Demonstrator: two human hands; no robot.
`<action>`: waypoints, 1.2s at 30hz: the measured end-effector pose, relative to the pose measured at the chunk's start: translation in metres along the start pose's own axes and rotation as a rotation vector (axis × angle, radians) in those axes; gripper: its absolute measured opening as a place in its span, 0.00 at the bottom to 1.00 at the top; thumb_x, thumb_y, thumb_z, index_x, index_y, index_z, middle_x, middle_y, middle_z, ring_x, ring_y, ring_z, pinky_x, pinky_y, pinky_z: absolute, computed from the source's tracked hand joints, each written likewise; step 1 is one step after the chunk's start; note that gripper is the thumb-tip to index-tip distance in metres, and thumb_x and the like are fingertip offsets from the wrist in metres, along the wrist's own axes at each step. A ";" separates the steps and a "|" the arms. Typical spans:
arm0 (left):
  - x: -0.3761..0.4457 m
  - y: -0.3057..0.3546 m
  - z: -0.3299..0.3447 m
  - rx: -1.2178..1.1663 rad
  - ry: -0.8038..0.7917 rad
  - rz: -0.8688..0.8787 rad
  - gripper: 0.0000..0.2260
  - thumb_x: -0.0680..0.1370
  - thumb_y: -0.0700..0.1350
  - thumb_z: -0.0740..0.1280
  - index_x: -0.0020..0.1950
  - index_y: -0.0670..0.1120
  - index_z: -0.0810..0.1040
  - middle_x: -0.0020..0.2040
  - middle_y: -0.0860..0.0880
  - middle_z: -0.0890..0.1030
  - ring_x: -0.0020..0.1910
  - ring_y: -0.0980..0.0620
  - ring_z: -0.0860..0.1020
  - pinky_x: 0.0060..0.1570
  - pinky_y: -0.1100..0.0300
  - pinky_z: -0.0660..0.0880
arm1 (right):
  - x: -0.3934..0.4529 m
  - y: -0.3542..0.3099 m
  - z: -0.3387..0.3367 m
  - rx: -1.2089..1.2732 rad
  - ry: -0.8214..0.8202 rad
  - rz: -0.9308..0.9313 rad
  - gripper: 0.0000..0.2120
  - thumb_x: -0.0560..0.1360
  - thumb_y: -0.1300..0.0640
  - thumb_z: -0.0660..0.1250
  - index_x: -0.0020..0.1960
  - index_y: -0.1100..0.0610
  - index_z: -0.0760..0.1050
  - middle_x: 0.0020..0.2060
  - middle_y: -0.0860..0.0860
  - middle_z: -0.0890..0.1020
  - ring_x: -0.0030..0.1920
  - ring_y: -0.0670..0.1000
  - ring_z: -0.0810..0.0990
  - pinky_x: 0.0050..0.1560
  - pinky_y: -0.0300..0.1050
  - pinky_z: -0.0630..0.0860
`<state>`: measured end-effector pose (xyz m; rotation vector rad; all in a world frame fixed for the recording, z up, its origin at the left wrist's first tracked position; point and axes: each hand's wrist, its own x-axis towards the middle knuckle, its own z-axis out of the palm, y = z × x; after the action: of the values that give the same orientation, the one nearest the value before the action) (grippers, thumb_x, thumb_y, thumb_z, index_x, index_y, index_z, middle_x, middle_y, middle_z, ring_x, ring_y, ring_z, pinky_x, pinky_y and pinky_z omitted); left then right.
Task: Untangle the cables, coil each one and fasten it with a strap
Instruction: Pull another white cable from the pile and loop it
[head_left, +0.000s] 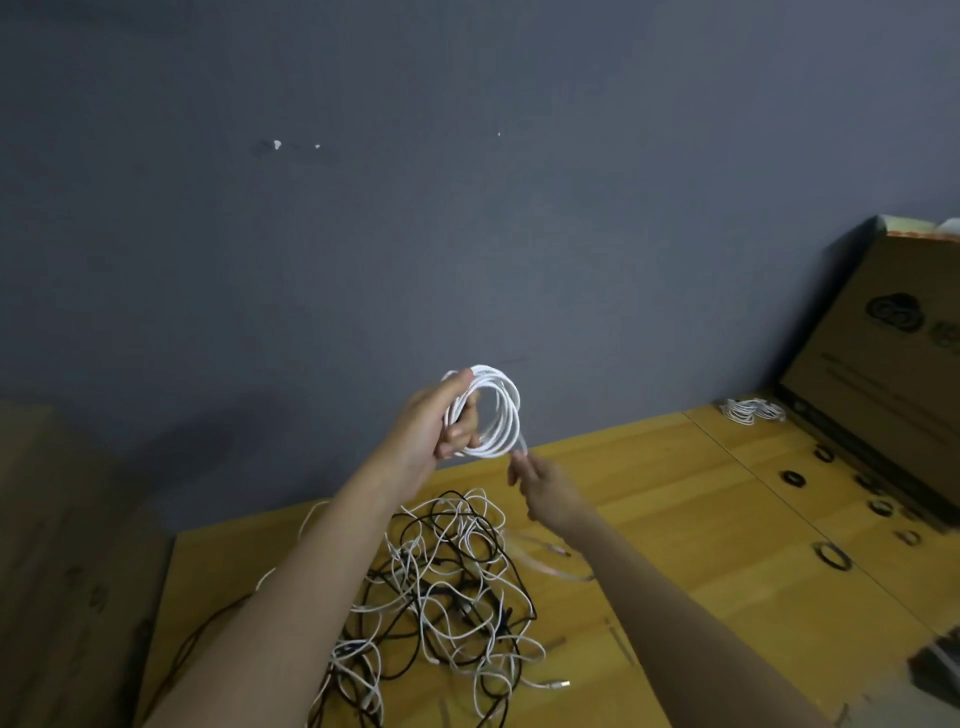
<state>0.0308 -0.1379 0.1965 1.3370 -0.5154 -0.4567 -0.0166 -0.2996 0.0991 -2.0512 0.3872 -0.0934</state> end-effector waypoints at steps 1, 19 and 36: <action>0.002 -0.002 0.002 0.015 0.006 0.021 0.17 0.83 0.48 0.53 0.36 0.43 0.67 0.22 0.52 0.63 0.20 0.56 0.59 0.35 0.60 0.67 | -0.003 0.004 0.005 -0.137 -0.046 -0.051 0.18 0.83 0.47 0.52 0.43 0.56 0.72 0.32 0.53 0.71 0.32 0.50 0.70 0.35 0.45 0.67; 0.000 -0.060 -0.005 0.886 -0.123 -0.234 0.29 0.82 0.58 0.47 0.76 0.40 0.51 0.62 0.44 0.75 0.58 0.50 0.74 0.50 0.63 0.63 | -0.033 0.006 -0.003 -0.707 0.392 -0.951 0.13 0.80 0.50 0.61 0.44 0.55 0.80 0.35 0.49 0.78 0.37 0.50 0.74 0.40 0.44 0.69; -0.017 -0.034 -0.010 0.218 -0.220 -0.148 0.15 0.80 0.51 0.59 0.37 0.45 0.69 0.22 0.53 0.63 0.22 0.55 0.63 0.37 0.59 0.71 | -0.022 -0.001 -0.006 0.031 0.077 -0.289 0.13 0.82 0.60 0.58 0.43 0.49 0.77 0.26 0.40 0.74 0.29 0.39 0.69 0.33 0.33 0.64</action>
<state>0.0221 -0.1264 0.1600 1.5502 -0.6649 -0.6899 -0.0387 -0.2977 0.1052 -2.0651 0.1333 -0.3519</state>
